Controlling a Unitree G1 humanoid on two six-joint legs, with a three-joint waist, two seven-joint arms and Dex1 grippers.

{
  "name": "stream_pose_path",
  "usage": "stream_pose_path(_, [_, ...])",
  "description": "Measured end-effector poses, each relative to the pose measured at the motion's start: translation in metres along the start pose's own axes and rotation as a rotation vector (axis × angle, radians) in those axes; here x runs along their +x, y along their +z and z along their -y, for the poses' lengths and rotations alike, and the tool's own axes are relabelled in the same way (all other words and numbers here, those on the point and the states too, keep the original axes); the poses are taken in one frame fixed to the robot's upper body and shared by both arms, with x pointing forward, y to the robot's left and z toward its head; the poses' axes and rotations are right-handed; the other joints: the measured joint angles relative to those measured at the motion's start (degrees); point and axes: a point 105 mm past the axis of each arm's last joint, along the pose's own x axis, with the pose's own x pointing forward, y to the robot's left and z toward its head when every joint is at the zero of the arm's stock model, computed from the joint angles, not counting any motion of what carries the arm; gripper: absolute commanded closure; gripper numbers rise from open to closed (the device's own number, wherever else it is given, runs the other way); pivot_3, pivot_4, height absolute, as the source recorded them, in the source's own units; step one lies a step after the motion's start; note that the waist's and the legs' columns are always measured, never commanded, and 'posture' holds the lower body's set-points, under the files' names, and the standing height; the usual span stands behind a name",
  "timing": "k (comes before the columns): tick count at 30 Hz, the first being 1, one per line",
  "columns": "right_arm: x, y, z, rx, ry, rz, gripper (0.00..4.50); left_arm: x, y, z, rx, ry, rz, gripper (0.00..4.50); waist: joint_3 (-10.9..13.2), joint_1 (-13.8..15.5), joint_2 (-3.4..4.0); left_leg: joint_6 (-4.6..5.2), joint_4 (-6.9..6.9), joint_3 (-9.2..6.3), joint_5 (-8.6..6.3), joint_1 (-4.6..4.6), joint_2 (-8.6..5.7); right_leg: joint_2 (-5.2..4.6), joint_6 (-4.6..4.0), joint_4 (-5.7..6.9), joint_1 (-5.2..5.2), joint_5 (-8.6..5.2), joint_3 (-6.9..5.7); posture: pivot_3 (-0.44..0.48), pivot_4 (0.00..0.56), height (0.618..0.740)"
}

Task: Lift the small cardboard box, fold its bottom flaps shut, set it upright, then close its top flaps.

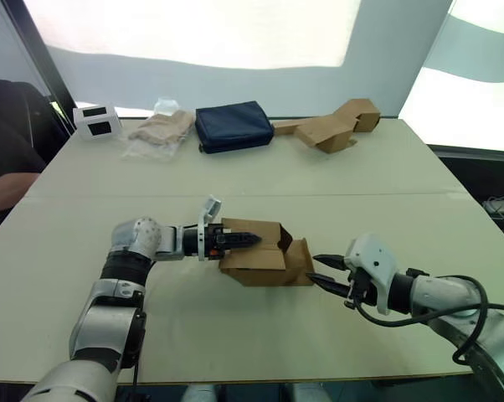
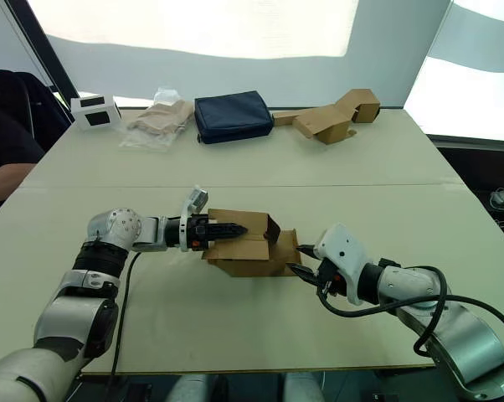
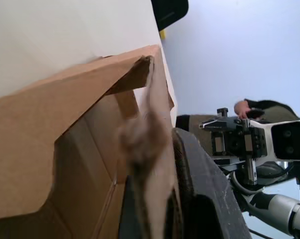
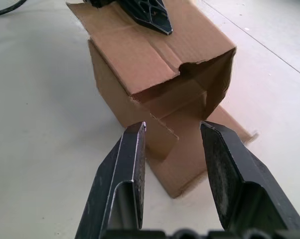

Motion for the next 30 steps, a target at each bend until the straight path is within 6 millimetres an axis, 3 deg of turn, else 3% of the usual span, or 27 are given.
stream_pose_path(3, [0.001,0.007,0.008,-0.007,-0.051,0.036,2.76,-0.001,0.002,0.002,0.005,-0.004,0.007,4.43,0.0,0.0,0.00,0.00,0.00,-0.01,0.00,0.01,0.01,0.02,0.00,0.01,0.00,0.00,0.00,0.000,0.150,0.740])
stream_pose_path(8, [0.000,0.041,0.037,-0.011,-0.187,0.202,4.32,-0.012,0.017,0.021,0.066,-0.056,0.077,4.50,0.0,0.0,-0.01,-0.01,0.00,-0.03,0.00,0.02,0.03,0.01,0.01,0.04,-0.01,0.01,0.00,0.000,0.150,0.740])
stream_pose_path(9, [0.001,0.045,0.040,-0.010,-0.203,0.221,4.44,-0.014,0.020,0.025,0.081,-0.064,0.093,4.50,0.0,0.0,-0.01,-0.01,0.00,-0.04,0.00,0.00,0.04,0.01,0.01,0.03,-0.02,0.01,-0.01,0.000,0.150,0.740])
stream_pose_path(13, [0.013,0.051,0.059,-0.018,-0.284,0.262,4.44,-0.022,0.029,0.043,0.147,-0.096,0.137,4.50,0.0,-0.1,0.00,-0.01,0.00,-0.03,0.00,0.00,0.03,-0.02,0.01,0.03,-0.02,0.01,0.00,0.000,0.150,0.740])
stream_pose_path(21, [0.055,0.044,0.075,-0.019,-0.356,0.270,4.44,-0.026,0.031,0.052,0.178,-0.097,0.168,4.50,0.0,-0.2,0.01,-0.03,-0.01,-0.01,0.02,0.00,0.02,-0.01,0.02,0.07,-0.03,0.02,0.00,0.000,0.150,0.740])
stream_pose_path(30, [0.082,0.055,0.046,-0.052,-0.205,0.310,4.44,-0.027,0.029,0.054,0.176,-0.092,0.190,4.50,0.0,-0.2,0.01,-0.04,-0.02,-0.03,0.02,0.00,0.05,-0.03,0.03,0.10,-0.05,0.03,-0.01,0.000,0.150,0.740])
